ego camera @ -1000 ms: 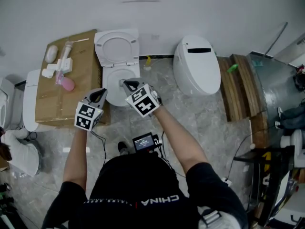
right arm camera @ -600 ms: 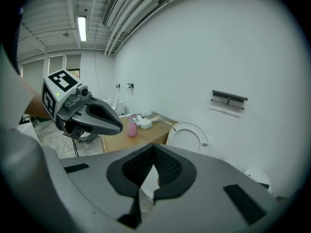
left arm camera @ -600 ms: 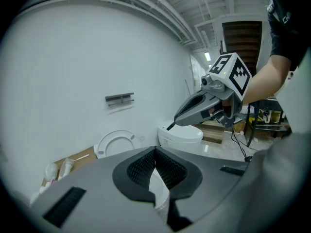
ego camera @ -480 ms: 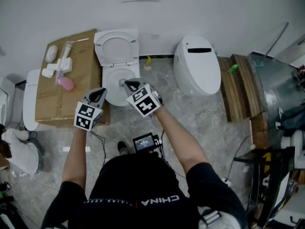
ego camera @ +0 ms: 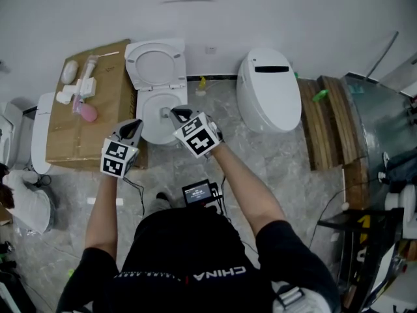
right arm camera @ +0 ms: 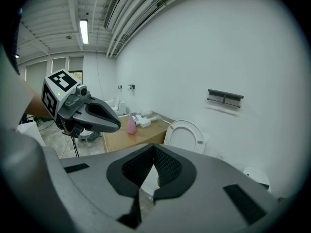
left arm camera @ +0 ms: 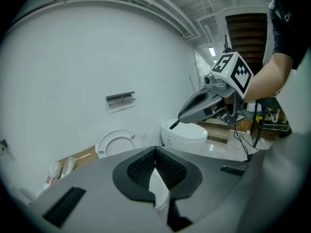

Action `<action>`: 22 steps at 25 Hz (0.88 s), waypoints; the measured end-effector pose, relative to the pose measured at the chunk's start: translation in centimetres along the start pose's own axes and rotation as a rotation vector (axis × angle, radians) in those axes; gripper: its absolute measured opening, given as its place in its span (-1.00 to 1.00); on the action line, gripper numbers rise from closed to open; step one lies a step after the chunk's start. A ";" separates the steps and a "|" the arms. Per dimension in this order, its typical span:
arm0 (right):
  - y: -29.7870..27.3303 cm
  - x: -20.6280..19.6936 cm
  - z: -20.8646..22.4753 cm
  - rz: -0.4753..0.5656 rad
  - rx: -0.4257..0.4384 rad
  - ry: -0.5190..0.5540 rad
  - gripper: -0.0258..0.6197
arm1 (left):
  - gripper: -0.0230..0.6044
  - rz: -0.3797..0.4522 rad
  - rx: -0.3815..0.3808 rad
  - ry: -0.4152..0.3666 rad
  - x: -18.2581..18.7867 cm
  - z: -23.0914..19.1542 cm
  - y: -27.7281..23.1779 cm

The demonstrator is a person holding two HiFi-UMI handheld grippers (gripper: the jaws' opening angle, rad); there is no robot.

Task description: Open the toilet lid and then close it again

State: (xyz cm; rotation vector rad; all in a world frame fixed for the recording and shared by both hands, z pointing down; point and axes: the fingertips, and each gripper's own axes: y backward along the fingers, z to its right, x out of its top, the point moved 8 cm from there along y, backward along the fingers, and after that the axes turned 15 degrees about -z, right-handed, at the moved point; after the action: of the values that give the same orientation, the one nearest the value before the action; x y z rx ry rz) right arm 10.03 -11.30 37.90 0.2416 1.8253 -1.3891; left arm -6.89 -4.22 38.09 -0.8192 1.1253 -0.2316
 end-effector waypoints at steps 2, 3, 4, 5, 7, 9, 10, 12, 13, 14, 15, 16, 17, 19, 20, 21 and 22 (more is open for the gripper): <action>0.3 -0.2 0.7 0.004 0.006 0.012 -0.88 | -0.90 0.000 0.014 0.007 0.4 0.5 -0.2; 0.3 -0.3 1.0 0.004 0.009 0.018 -0.88 | -0.90 -0.002 0.020 0.009 0.6 0.7 -0.3; 0.2 -0.4 1.3 0.005 0.012 0.021 -0.88 | -0.90 -0.004 0.025 0.012 0.6 0.8 -0.5; 0.1 -0.4 1.5 0.006 0.016 0.022 -0.88 | -0.90 -0.007 0.029 0.014 0.7 0.8 -0.6; -0.2 -0.2 1.8 0.008 0.024 0.023 -0.88 | -0.90 -0.014 0.037 0.018 0.8 0.4 -0.9; -0.9 0.2 2.2 0.005 0.027 0.025 -0.88 | -0.90 -0.015 0.043 0.024 0.9 -0.6 -1.4; -1.5 0.4 2.5 0.002 0.027 0.025 -0.88 | -0.90 -0.014 0.044 0.027 0.9 -1.2 -1.8; -2.7 1.0 3.2 -0.005 0.025 0.018 -0.88 | -0.90 -0.014 0.042 0.028 1.0 -2.6 -2.7; -3.4 1.3 3.5 -0.009 0.023 0.016 -0.88 | -0.90 -0.015 0.039 0.026 0.9 -3.3 -3.2; -4.1 1.7 3.8 -0.012 0.020 0.014 -0.88 | -0.90 -0.016 0.035 0.025 0.9 -4.1 -3.8; -4.8 2.1 4.2 -0.015 0.016 0.012 -0.88 | -0.90 -0.016 0.030 0.025 0.9 -4.9 -4.5; -5.6 2.7 4.5 -0.018 0.011 0.008 -0.88 | -0.90 -0.016 0.025 0.023 0.9 -5.9 -5.1; -6.4 3.3 4.9 -0.021 0.008 0.003 -0.88 | -0.90 -0.016 0.019 0.022 1.0 -7.0 -5.7; -7.9 4.9 5.8 -0.028 0.000 -0.009 -0.88 | -0.90 -0.015 0.005 0.015 1.4 -9.3 -6.9; -8.7 5.8 6.2 -0.030 -0.005 -0.015 -0.88 | -0.90 -0.013 -0.003 0.010 1.7 -10.5 -7.6; -9.4 6.6 6.6 -0.032 -0.011 -0.020 -0.88 | -0.90 -0.010 -0.011 0.004 2.1 -11.6 -8.2; -10.2 7.5 7.0 -0.034 -0.018 -0.024 -0.88 | -0.90 -0.007 -0.020 -0.005 2.3 -12.8 -8.8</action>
State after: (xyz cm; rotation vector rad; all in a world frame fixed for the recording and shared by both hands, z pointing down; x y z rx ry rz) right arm 2.56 -23.58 39.57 0.1845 1.8290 -1.3926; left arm -14.95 -17.51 40.10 -0.8414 1.1218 -0.2243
